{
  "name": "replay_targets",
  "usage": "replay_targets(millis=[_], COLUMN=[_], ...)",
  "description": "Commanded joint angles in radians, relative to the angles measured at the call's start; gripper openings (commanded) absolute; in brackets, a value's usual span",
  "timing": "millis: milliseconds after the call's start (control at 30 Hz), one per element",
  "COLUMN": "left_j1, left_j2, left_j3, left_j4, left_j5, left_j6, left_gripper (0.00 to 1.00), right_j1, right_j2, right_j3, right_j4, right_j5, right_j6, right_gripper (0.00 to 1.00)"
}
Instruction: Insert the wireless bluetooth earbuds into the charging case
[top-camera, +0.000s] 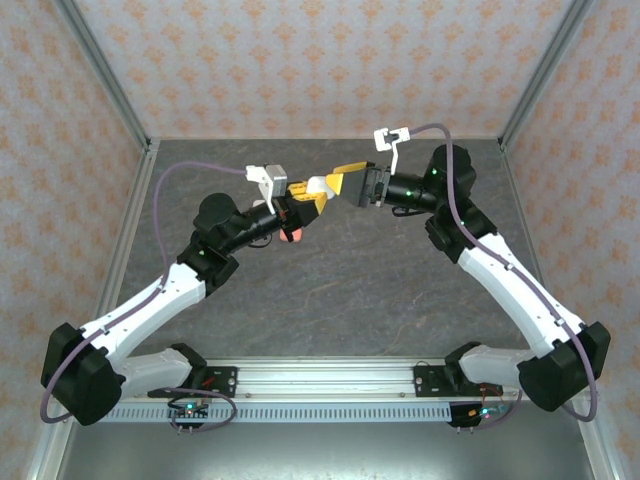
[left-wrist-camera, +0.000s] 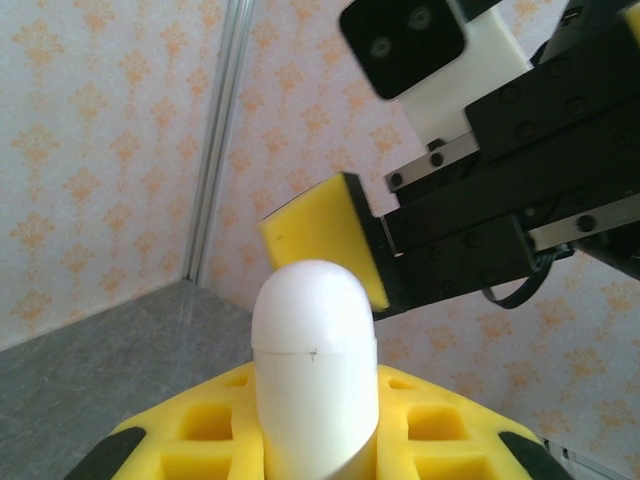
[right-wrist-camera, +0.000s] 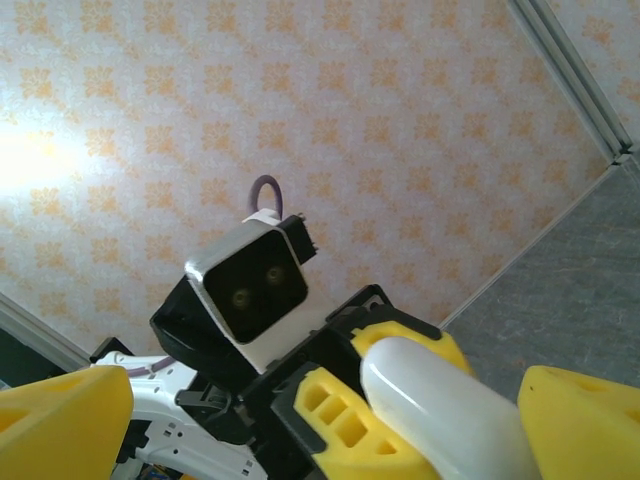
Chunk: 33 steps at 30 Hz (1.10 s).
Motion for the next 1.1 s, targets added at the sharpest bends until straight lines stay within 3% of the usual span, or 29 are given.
replay_targets(millis=[0, 600, 833, 1067], left_j1=[-0.001, 0.000, 0.011, 0.076], left_j2=[0.000, -0.019, -0.013, -0.024], left_j3=[0.023, 0.002, 0.020, 0.011], left_j4=[0.008, 0.007, -0.041, -0.059], left_j5=[-0.008, -0.043, -0.065, -0.073], left_j6=[0.018, 0.024, 0.032, 0.002], left_gripper=[0.01, 0.00, 0.00, 0.00], right_j1=[0.006, 0.004, 0.003, 0.004], right_j2=[-0.048, -0.057, -0.091, -0.161], right_j3=[0.013, 0.010, 0.018, 0.013], right_j4=[0.028, -0.088, -0.199, -0.356], right_j5=[-0.013, 0.056, 0.143, 0.315], right_j6=[-0.028, -0.117, -0.188, -0.303], right_gripper=[0.99, 0.99, 0.99, 0.99])
